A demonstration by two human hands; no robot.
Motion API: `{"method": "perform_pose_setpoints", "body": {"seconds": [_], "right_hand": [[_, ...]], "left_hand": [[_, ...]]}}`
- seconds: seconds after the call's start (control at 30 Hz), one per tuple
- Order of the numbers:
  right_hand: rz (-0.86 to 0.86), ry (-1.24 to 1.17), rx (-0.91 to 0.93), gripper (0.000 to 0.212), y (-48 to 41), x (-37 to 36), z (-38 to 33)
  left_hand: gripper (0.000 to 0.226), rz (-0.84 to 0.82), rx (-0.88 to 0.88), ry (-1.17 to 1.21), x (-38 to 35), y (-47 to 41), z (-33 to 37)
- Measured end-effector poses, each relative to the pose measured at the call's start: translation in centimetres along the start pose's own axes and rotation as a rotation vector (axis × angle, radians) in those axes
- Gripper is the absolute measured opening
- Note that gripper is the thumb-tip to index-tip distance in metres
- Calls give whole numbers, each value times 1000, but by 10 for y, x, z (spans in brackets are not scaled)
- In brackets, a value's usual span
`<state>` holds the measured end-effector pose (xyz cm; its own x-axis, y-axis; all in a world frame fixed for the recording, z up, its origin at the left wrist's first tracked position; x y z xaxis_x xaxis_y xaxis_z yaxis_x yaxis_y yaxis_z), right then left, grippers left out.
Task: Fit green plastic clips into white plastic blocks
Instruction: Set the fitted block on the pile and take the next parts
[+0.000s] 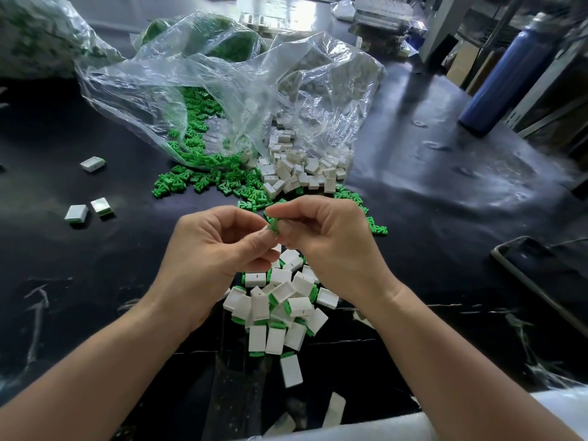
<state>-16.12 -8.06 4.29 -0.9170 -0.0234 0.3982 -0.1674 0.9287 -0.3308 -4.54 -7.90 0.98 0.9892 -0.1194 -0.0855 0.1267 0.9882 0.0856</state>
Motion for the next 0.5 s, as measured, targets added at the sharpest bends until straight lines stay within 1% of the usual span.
{"method": "perform_pose_setpoints", "body": {"seconds": [0.13, 0.27, 0.4, 0.5], "right_hand": [[46, -29, 2, 18, -1, 5, 0], [80, -95, -27, 19, 0, 9, 4], [84, -103, -33, 19, 1, 7, 4], [93, -94, 0, 18, 2, 7, -1]], "left_hand": [[21, 3, -5, 68, -2, 2, 1], [15, 2, 5, 118, -4, 1, -1], [20, -18, 7, 91, -4, 3, 0], [20, -8, -12, 92, -3, 3, 3]]}}
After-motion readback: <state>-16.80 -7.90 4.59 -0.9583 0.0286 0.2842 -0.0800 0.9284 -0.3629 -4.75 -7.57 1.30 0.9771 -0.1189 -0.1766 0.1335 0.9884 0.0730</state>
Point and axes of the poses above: each hand's wrist, its own y-axis away from the middle knuckle, its own x-axis out of the back of the hand, z = x × y, the point moved 10 cm from there along -y, towards the middle knuckle, and after that the axes turned 5 degrees about x, right-handed, at the moved point
